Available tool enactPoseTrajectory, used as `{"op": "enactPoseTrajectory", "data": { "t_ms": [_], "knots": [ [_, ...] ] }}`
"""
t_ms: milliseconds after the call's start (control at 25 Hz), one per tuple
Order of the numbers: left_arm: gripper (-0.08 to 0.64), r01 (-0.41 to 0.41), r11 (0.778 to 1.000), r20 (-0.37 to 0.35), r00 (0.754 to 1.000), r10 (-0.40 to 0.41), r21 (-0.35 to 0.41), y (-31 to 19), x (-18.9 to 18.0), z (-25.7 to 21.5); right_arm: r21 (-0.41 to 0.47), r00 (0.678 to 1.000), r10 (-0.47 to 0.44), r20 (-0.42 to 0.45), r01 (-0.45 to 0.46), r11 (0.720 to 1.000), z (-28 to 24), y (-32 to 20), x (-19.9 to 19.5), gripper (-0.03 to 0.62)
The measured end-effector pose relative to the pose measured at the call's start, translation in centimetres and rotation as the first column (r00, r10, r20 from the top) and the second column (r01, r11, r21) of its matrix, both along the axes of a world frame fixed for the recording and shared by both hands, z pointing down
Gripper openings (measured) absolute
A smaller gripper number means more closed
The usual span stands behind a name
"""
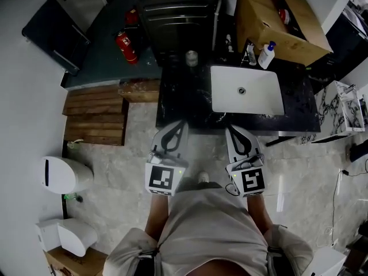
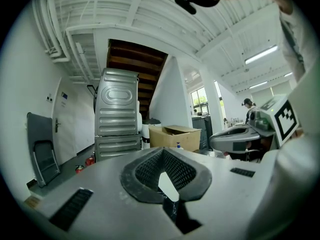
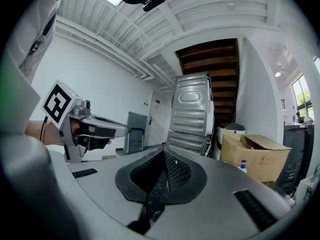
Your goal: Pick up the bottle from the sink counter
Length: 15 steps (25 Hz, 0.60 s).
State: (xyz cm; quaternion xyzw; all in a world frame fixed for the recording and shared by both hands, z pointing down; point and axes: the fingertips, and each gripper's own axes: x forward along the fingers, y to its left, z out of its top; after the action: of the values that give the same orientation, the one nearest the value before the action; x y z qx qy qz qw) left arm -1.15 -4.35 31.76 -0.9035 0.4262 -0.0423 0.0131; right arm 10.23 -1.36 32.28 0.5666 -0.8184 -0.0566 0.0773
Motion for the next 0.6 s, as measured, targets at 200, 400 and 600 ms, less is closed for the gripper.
{"op": "enactPoseTrajectory", "data": {
  "t_ms": [200, 400, 600],
  "knots": [
    [0.000, 0.002, 1.000, 0.007, 1.000, -0.002, 0.004, -2.3, 0.5, 0.1, -0.017, 1.000, 0.002, 0.010, -0.002, 1.000, 0.7, -2.3, 0.7, -0.005],
    [0.000, 0.001, 1.000, 0.012, 1.000, -0.001, 0.000, -4.7, 0.6, 0.6, -0.025, 1.000, -0.005, 0.025, 0.006, 1.000, 0.7, -5.0, 0.4, -0.005],
    [0.000, -0.015, 1.000, 0.010, 1.000, 0.015, -0.009, -7.7, 0.5, 1.5, -0.028, 1.000, 0.008, 0.020, -0.008, 1.000, 1.3, -7.9, 0.2, -0.005]
  ]
}}
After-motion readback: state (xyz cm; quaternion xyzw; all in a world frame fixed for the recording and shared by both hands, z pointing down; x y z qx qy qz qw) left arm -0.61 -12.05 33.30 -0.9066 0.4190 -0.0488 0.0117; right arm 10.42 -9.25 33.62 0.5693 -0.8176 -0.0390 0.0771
